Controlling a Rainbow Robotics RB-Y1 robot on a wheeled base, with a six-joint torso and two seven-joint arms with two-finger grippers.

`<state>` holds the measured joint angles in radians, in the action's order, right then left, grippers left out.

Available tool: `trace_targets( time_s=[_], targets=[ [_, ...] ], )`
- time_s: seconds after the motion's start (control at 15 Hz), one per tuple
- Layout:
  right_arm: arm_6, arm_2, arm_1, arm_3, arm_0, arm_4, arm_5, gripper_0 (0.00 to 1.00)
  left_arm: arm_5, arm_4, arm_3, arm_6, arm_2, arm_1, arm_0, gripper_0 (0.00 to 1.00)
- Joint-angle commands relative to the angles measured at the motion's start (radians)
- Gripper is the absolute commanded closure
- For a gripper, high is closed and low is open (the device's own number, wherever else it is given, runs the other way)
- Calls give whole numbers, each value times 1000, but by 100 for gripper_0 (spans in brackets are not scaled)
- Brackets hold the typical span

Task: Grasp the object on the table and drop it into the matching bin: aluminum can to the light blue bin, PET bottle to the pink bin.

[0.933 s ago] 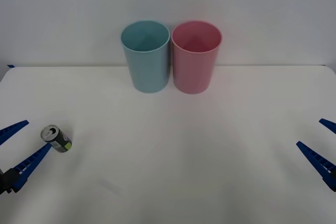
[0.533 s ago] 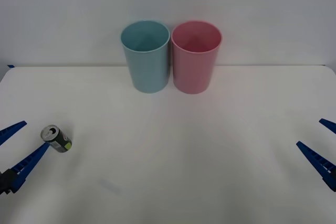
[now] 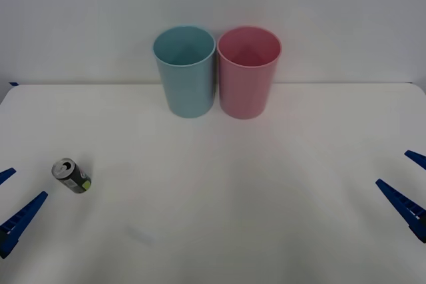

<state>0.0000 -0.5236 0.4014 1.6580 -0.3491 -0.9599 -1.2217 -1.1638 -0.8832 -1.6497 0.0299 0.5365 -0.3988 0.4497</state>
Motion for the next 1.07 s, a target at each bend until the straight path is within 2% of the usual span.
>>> trace_targets(
  time_s=[0.07, 0.4, 0.53, 1.07],
  targets=[
    [0, 0, 0, 0, 0, 0, 0, 0, 53, 13, 1, 58, -7, 0, 44, 0],
    [0, 0, 0, 0, 0, 0, 0, 0, 139, 17, 2, 165, -26, 0, 116, 0],
    [0, 0, 0, 0, 0, 0, 0, 0, 216, 20, 2, 243, -52, 1, 142, 0],
    [0, 0, 0, 0, 0, 0, 0, 0, 466, 67, 2, 249, -174, 0, 167, 0]
  ],
)
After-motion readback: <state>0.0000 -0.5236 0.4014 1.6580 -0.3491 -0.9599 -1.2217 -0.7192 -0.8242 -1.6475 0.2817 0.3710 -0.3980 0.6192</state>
